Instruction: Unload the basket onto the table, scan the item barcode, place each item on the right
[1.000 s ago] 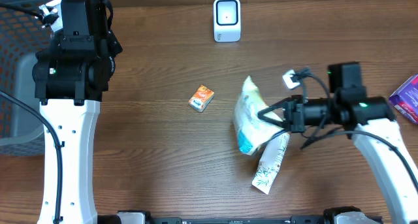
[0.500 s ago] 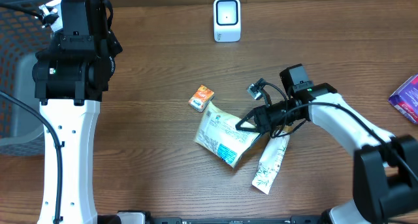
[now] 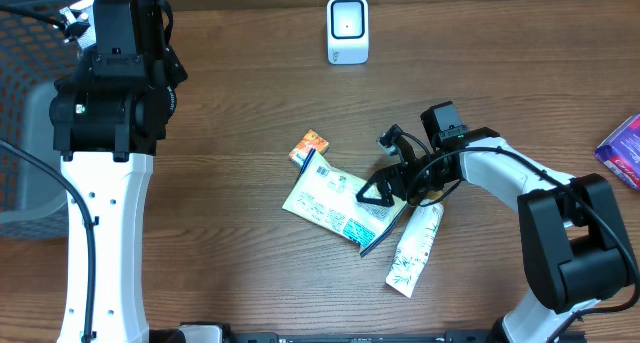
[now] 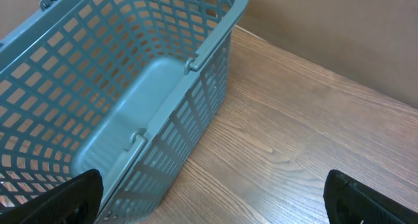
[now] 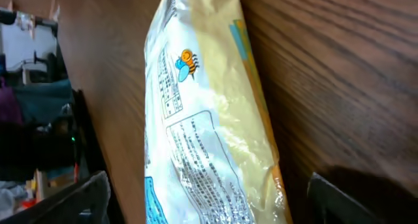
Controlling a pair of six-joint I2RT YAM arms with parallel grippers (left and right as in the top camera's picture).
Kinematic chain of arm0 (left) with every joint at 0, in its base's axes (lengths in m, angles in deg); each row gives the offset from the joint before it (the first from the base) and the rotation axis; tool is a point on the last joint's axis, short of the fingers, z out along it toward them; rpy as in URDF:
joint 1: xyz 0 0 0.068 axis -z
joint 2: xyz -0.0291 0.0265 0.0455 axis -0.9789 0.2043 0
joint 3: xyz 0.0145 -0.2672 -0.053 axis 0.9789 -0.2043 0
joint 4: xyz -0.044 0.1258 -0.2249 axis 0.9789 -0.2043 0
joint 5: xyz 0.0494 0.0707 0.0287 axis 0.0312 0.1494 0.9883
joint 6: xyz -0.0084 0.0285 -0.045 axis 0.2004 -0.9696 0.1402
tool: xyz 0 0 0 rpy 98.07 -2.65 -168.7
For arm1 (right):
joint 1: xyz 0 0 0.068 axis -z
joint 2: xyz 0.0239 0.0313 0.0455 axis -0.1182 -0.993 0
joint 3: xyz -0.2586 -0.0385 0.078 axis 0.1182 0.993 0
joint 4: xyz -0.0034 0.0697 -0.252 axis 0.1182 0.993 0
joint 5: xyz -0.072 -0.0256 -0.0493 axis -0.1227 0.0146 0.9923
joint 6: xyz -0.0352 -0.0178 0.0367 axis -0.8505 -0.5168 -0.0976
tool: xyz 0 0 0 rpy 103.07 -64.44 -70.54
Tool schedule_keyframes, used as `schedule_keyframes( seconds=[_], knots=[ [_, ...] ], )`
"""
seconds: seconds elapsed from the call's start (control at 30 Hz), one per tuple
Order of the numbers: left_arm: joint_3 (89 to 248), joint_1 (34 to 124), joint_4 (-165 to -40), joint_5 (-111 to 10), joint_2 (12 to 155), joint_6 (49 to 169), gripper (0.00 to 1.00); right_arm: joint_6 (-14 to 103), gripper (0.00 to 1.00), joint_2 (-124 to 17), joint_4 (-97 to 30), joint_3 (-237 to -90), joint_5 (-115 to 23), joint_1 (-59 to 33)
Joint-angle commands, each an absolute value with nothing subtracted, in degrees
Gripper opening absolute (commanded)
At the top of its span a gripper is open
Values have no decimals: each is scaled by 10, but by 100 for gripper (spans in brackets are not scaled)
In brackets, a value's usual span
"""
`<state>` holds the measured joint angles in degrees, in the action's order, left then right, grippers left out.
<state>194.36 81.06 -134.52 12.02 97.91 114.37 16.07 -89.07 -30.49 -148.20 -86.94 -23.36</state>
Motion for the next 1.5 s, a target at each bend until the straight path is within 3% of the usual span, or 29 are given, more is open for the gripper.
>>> schedule_keyframes(
  seconds=[0.0,0.43,0.73,1.3,1.4,1.47],
  knots=[
    [1949,808,-1345,127,982,1147,100,119,100,-890,-318,-1489,-864,-231],
    [1949,808,-1345,127,982,1147,100,113,100,-900,-361,-1489,-864,-212],
    [1949,808,-1345,127,982,1147,100,113,100,-985,-357,-1500,-1001,-214],
    [1949,808,-1345,128,982,1147,100,126,100,-989,-329,-1514,-1014,-273],
    [1949,808,-1345,127,982,1147,100,137,89,-989,-328,-1514,-1014,-274],
    [1949,808,-1345,127,982,1147,100,140,68,-989,-328,-1514,-1014,-277]
  ],
)
